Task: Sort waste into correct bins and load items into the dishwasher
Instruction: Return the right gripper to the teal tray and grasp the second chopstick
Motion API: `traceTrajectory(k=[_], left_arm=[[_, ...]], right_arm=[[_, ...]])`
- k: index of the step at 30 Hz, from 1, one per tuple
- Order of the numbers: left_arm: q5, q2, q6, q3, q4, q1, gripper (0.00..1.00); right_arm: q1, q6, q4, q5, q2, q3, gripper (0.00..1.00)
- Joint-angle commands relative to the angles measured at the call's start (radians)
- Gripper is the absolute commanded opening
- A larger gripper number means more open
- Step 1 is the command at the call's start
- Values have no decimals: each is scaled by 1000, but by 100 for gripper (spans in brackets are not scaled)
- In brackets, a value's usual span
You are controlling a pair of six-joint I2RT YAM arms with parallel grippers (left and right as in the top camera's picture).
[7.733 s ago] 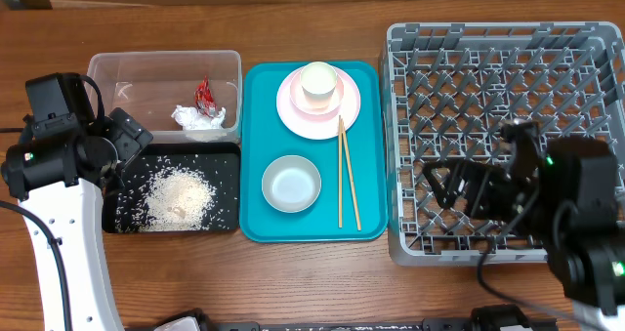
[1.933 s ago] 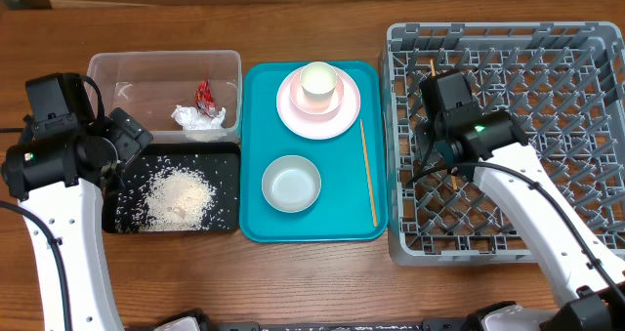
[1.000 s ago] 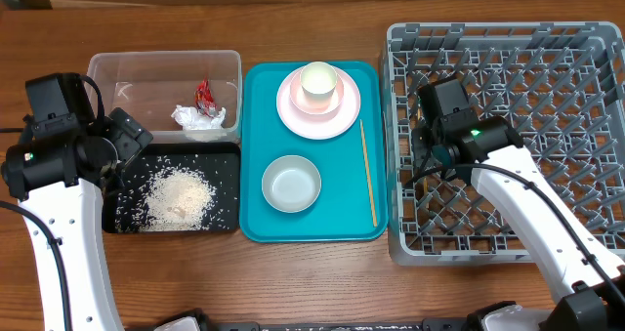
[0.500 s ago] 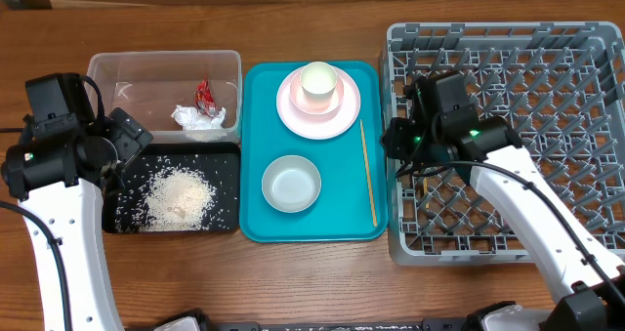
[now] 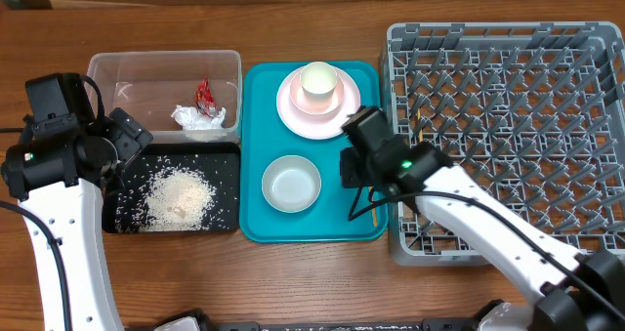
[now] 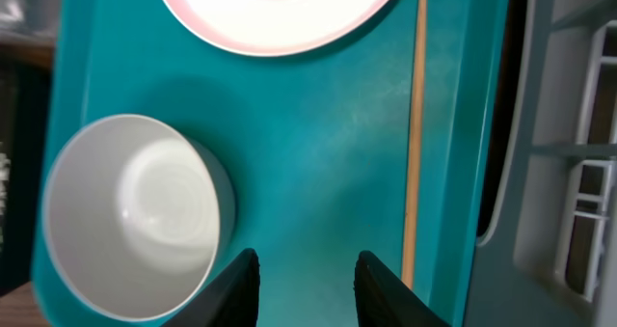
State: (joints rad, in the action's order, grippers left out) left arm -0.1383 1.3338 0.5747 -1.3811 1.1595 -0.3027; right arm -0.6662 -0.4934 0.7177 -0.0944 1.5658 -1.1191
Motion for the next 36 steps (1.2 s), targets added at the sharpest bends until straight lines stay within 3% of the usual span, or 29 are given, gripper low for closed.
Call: traceTrajectory(k=[1,14,26,36], left_arm=[[4,7,12,-15,0,-3,100],[4,7,12,-15,0,-3,100],[4,7,12,-15,0,-3,100],[4,7,12,-15,0,-3,100]], right_arm=[[-19,-9,-14,-100,51,6,36],[-19,-10,-45,-193,248,6,41],[-19,-37,-66,-191,264,6,49],[-19,-39,-72,-175,277,6,49]])
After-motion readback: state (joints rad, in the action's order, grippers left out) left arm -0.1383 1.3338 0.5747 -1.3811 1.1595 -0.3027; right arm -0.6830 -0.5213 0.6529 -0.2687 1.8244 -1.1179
